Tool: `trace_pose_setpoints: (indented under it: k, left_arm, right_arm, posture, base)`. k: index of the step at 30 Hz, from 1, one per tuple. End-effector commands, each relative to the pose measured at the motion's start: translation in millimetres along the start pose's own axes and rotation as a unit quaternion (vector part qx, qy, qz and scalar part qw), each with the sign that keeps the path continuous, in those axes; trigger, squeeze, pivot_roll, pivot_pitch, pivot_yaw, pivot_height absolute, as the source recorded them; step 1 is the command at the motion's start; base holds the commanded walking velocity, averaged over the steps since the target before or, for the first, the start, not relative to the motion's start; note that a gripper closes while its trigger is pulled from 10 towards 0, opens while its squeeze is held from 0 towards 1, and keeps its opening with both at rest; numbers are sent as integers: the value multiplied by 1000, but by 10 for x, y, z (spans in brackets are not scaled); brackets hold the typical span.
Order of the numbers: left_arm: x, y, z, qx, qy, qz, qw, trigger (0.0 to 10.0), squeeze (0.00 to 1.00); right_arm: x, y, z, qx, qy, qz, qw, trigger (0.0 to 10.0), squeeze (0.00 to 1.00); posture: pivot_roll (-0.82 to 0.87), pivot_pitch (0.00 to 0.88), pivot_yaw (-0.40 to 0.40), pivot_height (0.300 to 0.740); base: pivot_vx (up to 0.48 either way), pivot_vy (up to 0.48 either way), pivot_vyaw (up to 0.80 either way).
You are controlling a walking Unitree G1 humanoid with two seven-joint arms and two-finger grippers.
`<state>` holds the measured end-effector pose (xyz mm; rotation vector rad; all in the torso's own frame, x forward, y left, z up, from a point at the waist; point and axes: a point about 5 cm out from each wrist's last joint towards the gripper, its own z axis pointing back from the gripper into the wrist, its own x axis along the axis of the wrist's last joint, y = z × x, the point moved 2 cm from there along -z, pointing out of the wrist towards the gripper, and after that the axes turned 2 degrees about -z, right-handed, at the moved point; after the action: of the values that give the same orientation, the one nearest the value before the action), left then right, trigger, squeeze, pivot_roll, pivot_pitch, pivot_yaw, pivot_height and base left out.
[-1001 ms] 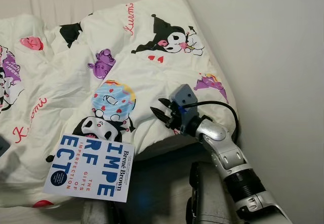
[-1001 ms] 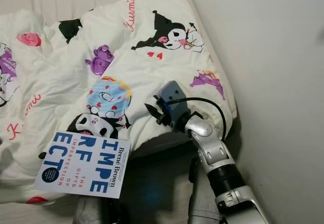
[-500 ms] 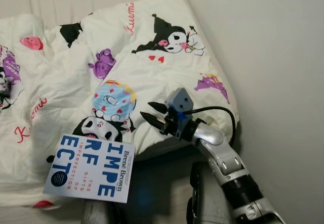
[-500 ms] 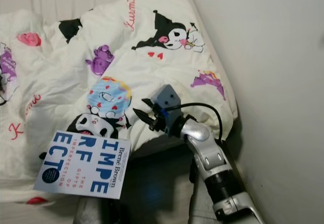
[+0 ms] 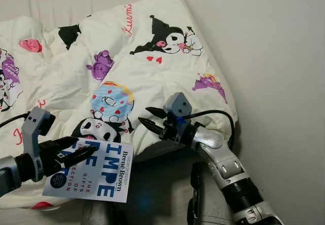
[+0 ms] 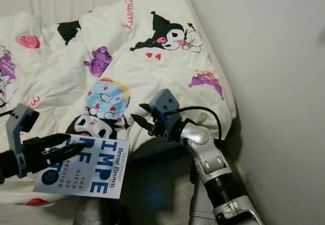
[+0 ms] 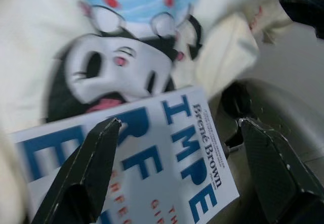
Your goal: Clean up the room
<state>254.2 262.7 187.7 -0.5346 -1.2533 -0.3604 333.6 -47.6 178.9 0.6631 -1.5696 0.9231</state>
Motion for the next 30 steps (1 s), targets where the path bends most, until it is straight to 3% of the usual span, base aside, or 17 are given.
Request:
trace_pose_setpoints:
  k: [1,4,8,12,14,17,23,24,28,30]
  left_arm:
    - [7,-15,60,-2,-3,18,1000,10000,1000]
    - [41,-7,88,10,3,-4,1000,10000,1000]
    - [85,56,128,56,35,-62,996,10000,1000]
    - [-51,118,165,72,84,-73,991,10000,1000]
    - [-51,118,165,72,84,-73,991,10000,1000]
    - [-187,221,228,109,135,-84,981,10000,1000]
    - [-380,328,285,146,167,-55,973,10000,1000]
    - [-423,382,298,163,165,-48,971,10000,1000]
    - [-440,397,296,168,158,-38,972,10000,1000]
    - [-449,405,262,163,126,-18,978,10000,1000]
  right_arm:
    - [-42,71,7,10,2,-13,1000,10000,0]
    - [-55,92,7,12,3,-14,1000,10000,0]
    - [-82,112,28,17,6,-17,1000,10000,0]
    - [-95,110,37,18,8,-18,1000,10000,0]
    - [-95,110,37,18,8,-18,1000,10000,0]
    - [-105,103,46,21,13,-20,999,10000,0]
    - [-124,147,44,40,20,-21,999,10000,0]
    - [-119,231,57,72,21,-29,997,10000,0]
    - [-116,275,67,89,21,-34,995,10000,0]
    - [-112,368,94,124,22,-46,991,10000,0]
  posture:
    - [56,390,-17,546]
    - [56,389,-18,546]
    - [58,391,-20,546]
    - [56,393,-22,546]
    - [56,393,-22,546]
    - [56,395,-24,546]
    - [55,396,-25,546]
    - [53,398,-28,546]
    - [52,399,-28,546]
    - [50,400,-32,546]
  base:
    - [0,0,0]
    - [0,0,0]
    - [0,0,0]
    - [0,0,0]
    - [0,0,0]
    - [0,0,0]
    - [0,0,0]
    - [0,0,0]
    - [0,0,0]
    - [0,0,0]
